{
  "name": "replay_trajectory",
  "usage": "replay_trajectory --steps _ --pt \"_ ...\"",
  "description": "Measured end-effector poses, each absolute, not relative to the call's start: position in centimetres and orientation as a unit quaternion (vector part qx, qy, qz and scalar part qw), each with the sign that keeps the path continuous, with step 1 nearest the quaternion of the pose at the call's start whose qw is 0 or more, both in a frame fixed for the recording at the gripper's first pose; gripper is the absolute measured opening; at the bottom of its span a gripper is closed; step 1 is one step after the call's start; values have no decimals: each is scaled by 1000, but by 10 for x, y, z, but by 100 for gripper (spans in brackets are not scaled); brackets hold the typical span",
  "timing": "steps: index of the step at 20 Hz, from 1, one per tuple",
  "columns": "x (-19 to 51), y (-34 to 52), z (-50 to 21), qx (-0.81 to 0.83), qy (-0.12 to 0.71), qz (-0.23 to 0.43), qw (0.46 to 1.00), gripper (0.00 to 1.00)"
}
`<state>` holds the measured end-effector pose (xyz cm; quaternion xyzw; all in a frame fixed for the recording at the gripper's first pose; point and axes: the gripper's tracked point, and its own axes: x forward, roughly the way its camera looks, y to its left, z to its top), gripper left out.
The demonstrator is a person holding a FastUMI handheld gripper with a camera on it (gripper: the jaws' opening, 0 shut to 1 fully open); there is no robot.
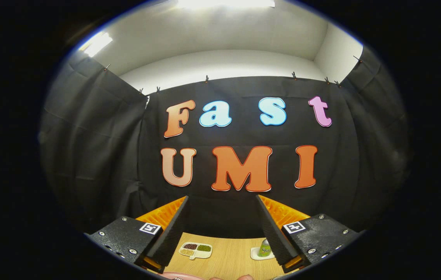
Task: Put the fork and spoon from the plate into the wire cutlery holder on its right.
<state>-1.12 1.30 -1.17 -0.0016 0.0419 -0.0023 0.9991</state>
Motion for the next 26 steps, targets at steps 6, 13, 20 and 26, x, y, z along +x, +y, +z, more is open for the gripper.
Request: replay_trajectory --steps 6,13,20,26 --pt "-19 43 -60 12 122 44 992 99" --pt "-56 78 -172 46 287 88 953 99" --pt "-105 87 -273 27 428 89 899 99" --pt "-155 90 -342 -5 535 92 840 95"
